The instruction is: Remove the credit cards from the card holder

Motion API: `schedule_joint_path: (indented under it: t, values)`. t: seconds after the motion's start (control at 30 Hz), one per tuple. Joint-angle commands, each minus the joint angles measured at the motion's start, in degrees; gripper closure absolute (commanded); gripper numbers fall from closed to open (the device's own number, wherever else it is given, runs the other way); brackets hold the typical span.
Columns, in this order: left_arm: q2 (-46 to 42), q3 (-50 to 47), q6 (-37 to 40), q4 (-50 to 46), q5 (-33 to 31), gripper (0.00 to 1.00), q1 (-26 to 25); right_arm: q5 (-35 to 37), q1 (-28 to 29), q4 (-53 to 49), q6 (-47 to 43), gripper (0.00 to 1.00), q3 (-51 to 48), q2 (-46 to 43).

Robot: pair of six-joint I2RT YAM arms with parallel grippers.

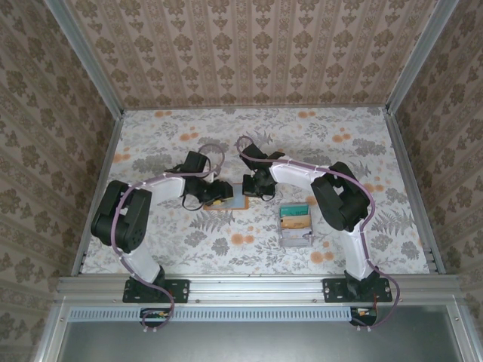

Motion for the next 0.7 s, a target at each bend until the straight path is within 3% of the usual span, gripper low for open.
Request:
schedule_joint_path:
  t: [0.0, 0.27, 0.4, 0.67]
  values:
    - [-0.3, 2.2, -1.0, 1.1, 1.8, 0.53, -0.7, -1.3, 0.7, -0.2, 0.4, 1.0, 0.5, 0.6]
    - [-2.3, 2.1, -1.1, 4.0, 6.6, 0.54, -2.4, -0.4, 0.2, 0.0, 0.4, 1.0, -0.2, -0.5]
    - [-4.8, 1.1, -0.5, 2.3, 4.4, 0.54, -1.4, 0.0, 0.1, 0.3, 0.5, 1.0, -0.5, -1.2]
    - [-9.9, -4.2, 0.2, -0.3, -0.3, 0.55, 6.3, 0.6, 0.1, -0.3, 0.0, 1.0, 0.8, -2.4]
